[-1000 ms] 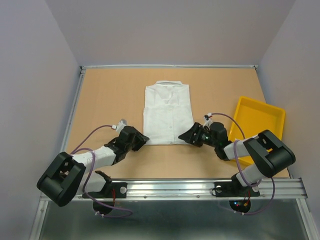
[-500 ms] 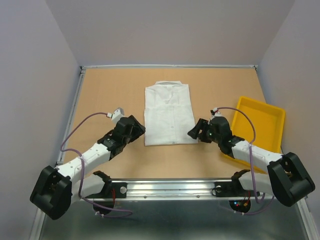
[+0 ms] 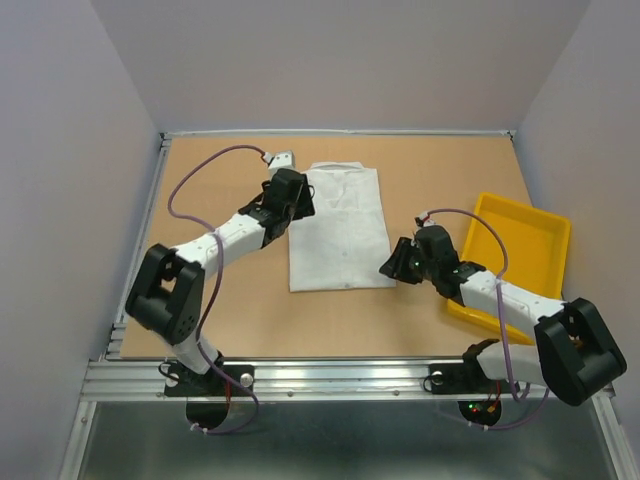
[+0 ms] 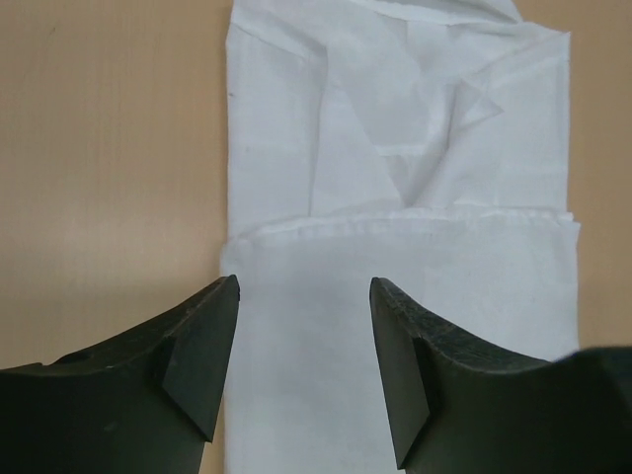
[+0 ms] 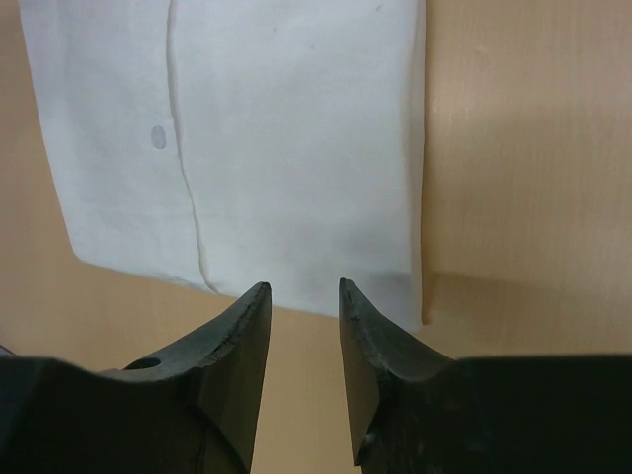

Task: Fold and stack the long sleeve shirts
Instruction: Fold the shirt

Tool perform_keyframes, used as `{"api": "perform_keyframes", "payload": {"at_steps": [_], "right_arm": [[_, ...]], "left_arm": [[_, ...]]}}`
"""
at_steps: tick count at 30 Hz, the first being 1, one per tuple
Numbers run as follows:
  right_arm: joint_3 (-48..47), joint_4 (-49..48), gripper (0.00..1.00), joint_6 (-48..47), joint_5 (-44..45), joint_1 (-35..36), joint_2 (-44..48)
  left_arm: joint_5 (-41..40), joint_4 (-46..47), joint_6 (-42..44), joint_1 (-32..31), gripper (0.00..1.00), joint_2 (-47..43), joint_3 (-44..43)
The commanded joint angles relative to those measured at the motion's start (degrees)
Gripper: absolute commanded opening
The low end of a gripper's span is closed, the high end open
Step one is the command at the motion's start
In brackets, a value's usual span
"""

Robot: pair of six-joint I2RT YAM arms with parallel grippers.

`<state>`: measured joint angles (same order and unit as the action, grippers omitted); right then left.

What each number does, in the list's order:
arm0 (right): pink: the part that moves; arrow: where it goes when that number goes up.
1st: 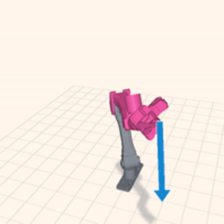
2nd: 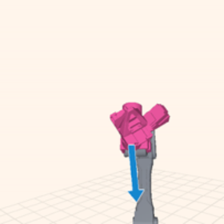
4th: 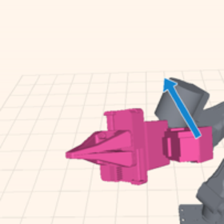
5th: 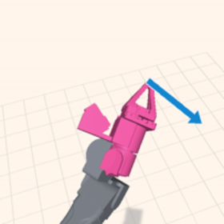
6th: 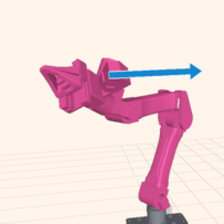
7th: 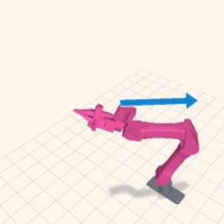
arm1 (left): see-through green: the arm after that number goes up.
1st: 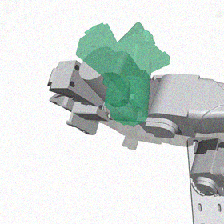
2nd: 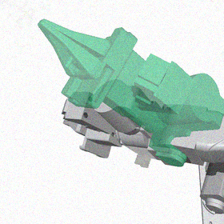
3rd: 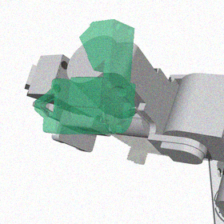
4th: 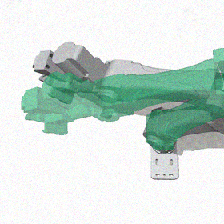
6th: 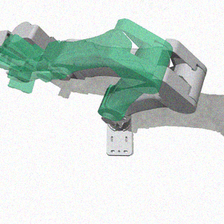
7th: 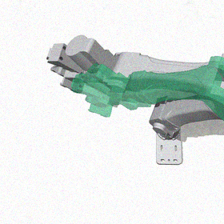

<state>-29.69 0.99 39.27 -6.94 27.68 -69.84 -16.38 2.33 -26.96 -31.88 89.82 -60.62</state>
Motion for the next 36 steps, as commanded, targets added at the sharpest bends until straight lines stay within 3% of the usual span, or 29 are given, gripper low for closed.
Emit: {"api": "perform_keyframes", "payload": {"at_steps": [1,8,14,20,23,27,32,36], "right_arm": [[-4.5,0.3,0.39,1.9,-0.5,1.5,-2.1],[-6.3,-0.1,0.39,3.0,-0.4,3.1,-8.0],[-6.3,-0.1,0.35,2.7,5.1,2.9,-14.2],[-11.2,0.4,0.35,-4.4,6.7,-1.4,-18.6],[-16.3,1.3,0.35,-9.3,6.8,-5.5,-22.0],[-24.0,3.7,0.38,-14.6,9.6,-8.5,-26.5],[-30.2,5.9,0.40,-16.8,12.6,-10.0,-28.7],[-32.9,7.2,0.45,-17.6,9.7,-10.0,-26.0]], "left_arm": [[1.8,-0.2,4.5,2.1,0.66,9.8,-7.5],[5.4,-3.5,2.6,6.5,0.66,22.1,-16.7],[7.3,-7.4,-6.4,10.1,0.65,23.0,-11.3],[10.0,-4.2,-14.5,10.2,0.63,14.8,1.4],[14.2,-2.7,-18.6,9.7,0.62,9.9,12.0],[16.0,1.5,-22.7,5.0,0.61,2.5,21.6],[15.4,0.1,-28.5,-6.0,0.61,-8.7,27.3],[9.8,-7.1,-31.0,-6.6,0.62,-16.1,29.2]]}}
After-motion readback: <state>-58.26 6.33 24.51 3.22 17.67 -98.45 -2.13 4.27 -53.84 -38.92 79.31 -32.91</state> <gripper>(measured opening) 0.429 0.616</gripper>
